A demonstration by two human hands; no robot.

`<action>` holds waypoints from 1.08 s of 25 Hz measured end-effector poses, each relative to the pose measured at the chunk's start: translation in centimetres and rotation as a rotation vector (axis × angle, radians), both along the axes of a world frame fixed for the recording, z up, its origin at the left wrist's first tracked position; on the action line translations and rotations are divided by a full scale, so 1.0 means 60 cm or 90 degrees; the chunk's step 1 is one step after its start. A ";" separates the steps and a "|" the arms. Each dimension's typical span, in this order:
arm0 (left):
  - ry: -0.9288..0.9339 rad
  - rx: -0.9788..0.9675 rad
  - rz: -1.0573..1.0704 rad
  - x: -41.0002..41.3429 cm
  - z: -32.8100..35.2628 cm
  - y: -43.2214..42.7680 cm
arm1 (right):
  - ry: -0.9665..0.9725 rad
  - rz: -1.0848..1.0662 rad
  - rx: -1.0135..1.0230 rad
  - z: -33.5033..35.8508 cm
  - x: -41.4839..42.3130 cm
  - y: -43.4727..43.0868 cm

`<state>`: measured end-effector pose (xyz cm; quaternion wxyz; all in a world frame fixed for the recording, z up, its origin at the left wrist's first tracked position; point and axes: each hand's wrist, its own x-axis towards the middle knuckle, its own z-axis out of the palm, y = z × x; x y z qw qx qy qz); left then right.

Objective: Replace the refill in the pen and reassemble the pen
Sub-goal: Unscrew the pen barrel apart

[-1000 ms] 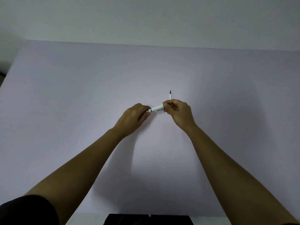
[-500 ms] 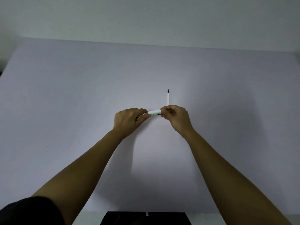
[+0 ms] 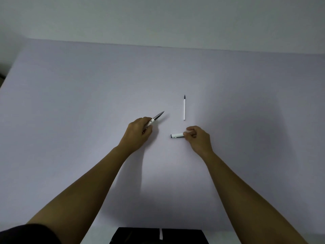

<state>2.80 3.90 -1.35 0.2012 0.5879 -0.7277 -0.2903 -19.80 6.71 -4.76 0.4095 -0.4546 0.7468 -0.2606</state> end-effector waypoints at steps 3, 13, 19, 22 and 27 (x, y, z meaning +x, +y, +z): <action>-0.004 -0.015 -0.005 -0.001 0.001 0.002 | 0.034 0.012 -0.027 -0.001 0.004 -0.002; -0.031 -0.024 -0.092 0.007 0.044 0.007 | 0.134 0.137 -0.207 0.110 -0.003 -0.031; -0.050 -0.117 -0.172 -0.002 0.077 0.020 | 0.221 0.474 -0.153 0.172 0.029 -0.044; -0.090 -0.118 -0.214 0.000 0.079 0.024 | 0.312 0.579 -0.104 0.186 0.032 -0.048; -0.080 -0.120 -0.226 -0.002 0.088 0.030 | 0.263 0.547 -0.241 0.212 0.032 -0.047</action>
